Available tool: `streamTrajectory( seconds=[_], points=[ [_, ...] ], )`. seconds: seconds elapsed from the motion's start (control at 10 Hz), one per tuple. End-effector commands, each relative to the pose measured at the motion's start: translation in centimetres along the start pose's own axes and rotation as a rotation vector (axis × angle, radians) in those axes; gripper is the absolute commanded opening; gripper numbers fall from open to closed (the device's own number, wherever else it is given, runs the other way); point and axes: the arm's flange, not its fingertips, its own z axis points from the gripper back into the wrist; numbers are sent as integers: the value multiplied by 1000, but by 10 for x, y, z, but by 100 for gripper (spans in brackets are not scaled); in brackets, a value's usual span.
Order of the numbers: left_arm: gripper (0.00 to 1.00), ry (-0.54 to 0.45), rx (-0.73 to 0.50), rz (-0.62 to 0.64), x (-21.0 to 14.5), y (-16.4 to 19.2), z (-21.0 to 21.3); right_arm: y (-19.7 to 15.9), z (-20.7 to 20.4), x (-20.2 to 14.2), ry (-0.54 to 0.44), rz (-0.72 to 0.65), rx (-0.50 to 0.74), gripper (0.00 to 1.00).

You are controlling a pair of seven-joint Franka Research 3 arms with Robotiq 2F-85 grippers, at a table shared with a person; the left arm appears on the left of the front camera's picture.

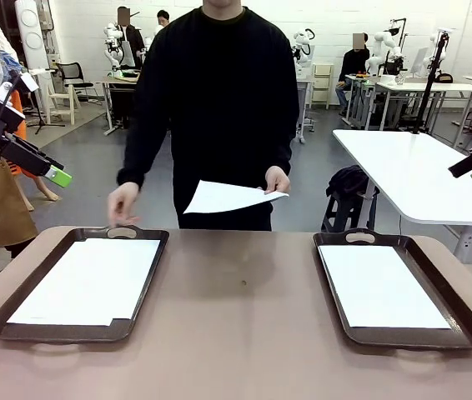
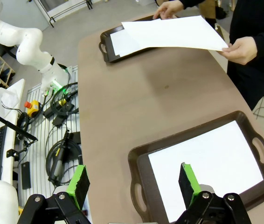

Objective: Sort the A4 documents.
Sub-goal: Receive the A4 Paper.

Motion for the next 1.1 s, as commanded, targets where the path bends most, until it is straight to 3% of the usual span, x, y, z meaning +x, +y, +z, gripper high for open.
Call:
streamTrajectory(
  seconds=[0.0, 1.0],
  points=[
    [100, 5, 8, -4, 1, -1, 1, 1, 0, 1, -2, 3, 0, 100],
    [100, 5, 8, -4, 1, -1, 1, 1, 0, 1, -2, 3, 0, 100]
  ],
)
